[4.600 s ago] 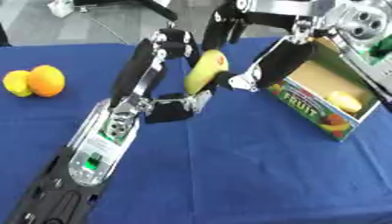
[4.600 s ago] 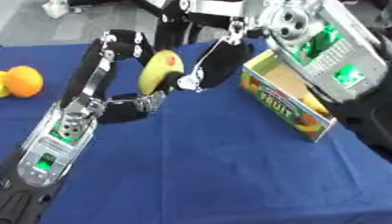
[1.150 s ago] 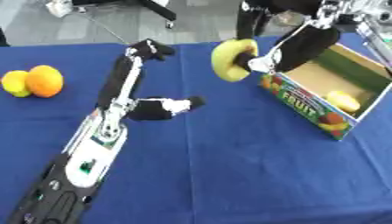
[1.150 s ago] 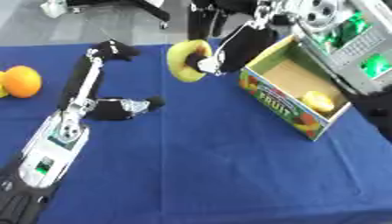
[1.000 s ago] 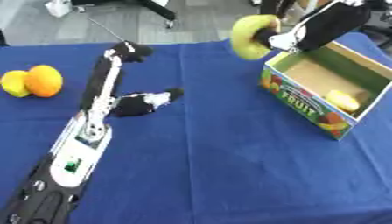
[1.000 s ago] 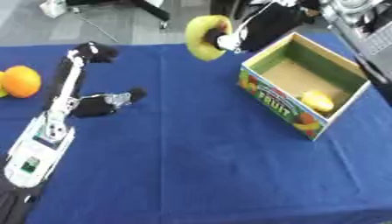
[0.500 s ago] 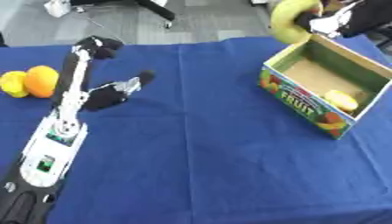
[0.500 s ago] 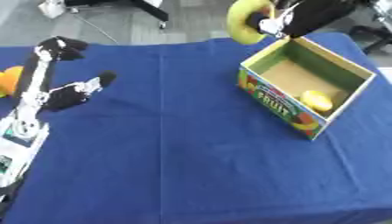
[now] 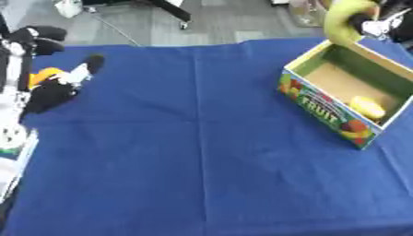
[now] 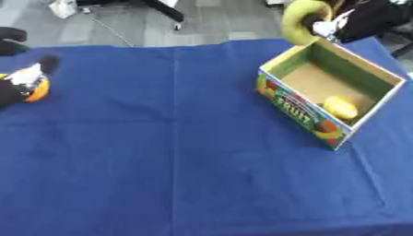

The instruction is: Pick up the objects with one hand, pass them to the other hand, and then place them into the box on the other side of the table.

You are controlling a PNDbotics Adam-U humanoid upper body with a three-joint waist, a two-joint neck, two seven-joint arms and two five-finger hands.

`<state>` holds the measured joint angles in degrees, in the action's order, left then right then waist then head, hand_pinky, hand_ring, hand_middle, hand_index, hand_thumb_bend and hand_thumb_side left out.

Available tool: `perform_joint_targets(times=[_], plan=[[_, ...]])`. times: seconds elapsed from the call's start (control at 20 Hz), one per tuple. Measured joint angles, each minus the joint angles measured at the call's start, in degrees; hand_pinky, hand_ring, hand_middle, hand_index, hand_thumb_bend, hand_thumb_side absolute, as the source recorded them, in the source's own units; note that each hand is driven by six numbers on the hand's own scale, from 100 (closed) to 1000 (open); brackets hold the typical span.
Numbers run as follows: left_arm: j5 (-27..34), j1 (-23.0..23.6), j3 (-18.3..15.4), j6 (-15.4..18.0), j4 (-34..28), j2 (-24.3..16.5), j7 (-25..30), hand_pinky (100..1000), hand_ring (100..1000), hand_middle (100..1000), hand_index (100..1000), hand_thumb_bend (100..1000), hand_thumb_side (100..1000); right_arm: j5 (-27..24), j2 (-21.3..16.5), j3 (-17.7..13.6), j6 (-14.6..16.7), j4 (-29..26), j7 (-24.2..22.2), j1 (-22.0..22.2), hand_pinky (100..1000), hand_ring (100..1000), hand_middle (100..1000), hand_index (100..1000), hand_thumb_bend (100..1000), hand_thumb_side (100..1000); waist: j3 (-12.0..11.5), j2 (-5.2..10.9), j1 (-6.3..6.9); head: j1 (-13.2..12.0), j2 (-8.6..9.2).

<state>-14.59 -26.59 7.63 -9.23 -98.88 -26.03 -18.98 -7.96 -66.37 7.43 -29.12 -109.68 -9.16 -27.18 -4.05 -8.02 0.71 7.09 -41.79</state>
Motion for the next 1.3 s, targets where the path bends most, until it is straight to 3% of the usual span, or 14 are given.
perform_joint_targets(times=[0.6, 1.3], plan=[[2.9, 5.2, -7.2, -2.3, -5.6, -5.3, -8.0, 752, 628, 630, 715, 697, 544, -0.3, -0.1, -1.1, 3.6, 11.2, 8.5, 4.8, 646, 683, 507, 543, 198, 100, -1.5, -0.68, 0.25, 0.2, 0.19], [3.7, 5.5, -8.5, -2.5, -6.7, -5.4, -9.9, 746, 624, 625, 713, 693, 544, 1.5, 3.9, -1.1, 7.5, 23.7, 15.8, 7.1, 650, 694, 532, 569, 167, 100, -3.5, -1.99, 0.91, 2.0, 2.12]])
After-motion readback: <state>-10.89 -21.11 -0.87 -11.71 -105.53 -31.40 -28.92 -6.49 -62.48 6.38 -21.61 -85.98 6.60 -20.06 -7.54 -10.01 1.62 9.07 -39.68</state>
